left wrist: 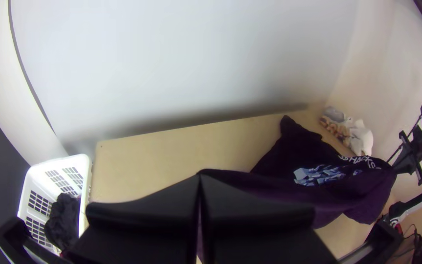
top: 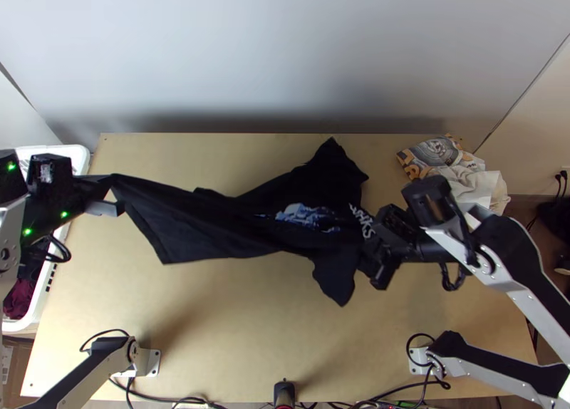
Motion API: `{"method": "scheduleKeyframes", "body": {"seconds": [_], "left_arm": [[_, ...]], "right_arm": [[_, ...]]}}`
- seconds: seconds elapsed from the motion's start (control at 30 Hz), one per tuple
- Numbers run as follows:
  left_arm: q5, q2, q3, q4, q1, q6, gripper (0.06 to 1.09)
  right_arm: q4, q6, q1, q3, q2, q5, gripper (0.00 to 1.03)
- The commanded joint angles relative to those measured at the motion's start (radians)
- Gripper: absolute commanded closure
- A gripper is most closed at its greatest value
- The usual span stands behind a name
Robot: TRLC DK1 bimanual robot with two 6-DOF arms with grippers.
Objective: Fold the t-shirt
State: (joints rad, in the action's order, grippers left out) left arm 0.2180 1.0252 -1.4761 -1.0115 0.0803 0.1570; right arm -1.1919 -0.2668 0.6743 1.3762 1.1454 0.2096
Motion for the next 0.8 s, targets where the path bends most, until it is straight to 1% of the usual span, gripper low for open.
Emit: {"method": "scheduleKeyframes", "body": {"seconds": [0.0,0.07,0.17,0.23,0.33,0.5,0.53,0.6,0.63,0.67,0.73,0.77], "left_arm": [[0.021,-0.020,0.083,-0.019,0.016,0.024,1.05],[0.021,-0.014,0.151,0.039,0.016,0.029,1.05],[0.021,0.018,0.243,0.145,0.016,0.032,1.05],[0.020,0.055,0.295,0.212,0.016,0.032,1.05],[0.018,0.116,0.361,0.297,0.010,0.030,1.05],[0.009,0.187,0.481,0.381,-0.010,0.016,1.05],[0.009,0.196,0.508,0.396,-0.011,0.012,1.05],[0.011,0.200,0.554,0.422,-0.019,0.004,1.05],[0.011,0.200,0.570,0.432,-0.020,-0.002,1.01],[0.011,0.199,0.577,0.435,-0.024,-0.011,0.86],[0.011,0.180,0.574,0.432,-0.028,-0.031,0.46],[0.012,0.168,0.568,0.422,-0.031,-0.033,0.28]], "right_arm": [[-0.057,-0.025,-0.015,-0.069,-0.049,-0.003,1.00],[-0.006,-0.052,-0.064,-0.140,-0.050,-0.001,1.00],[0.166,-0.080,-0.133,-0.270,-0.041,0.001,1.00],[0.253,-0.086,-0.153,-0.332,-0.001,-0.001,1.00],[0.339,-0.103,-0.182,-0.393,0.070,-0.001,1.00],[0.479,-0.104,-0.232,-0.459,0.166,0.001,1.00],[0.495,-0.104,-0.236,-0.465,0.188,0.001,0.98],[0.540,-0.100,-0.252,-0.477,0.212,0.001,0.87],[0.558,-0.098,-0.254,-0.480,0.220,0.001,0.76],[0.569,-0.095,-0.260,-0.482,0.226,0.001,0.61],[0.572,-0.089,-0.262,-0.474,0.229,0.001,0.45],[0.572,-0.081,-0.262,-0.468,0.224,0.001,0.31]]}}
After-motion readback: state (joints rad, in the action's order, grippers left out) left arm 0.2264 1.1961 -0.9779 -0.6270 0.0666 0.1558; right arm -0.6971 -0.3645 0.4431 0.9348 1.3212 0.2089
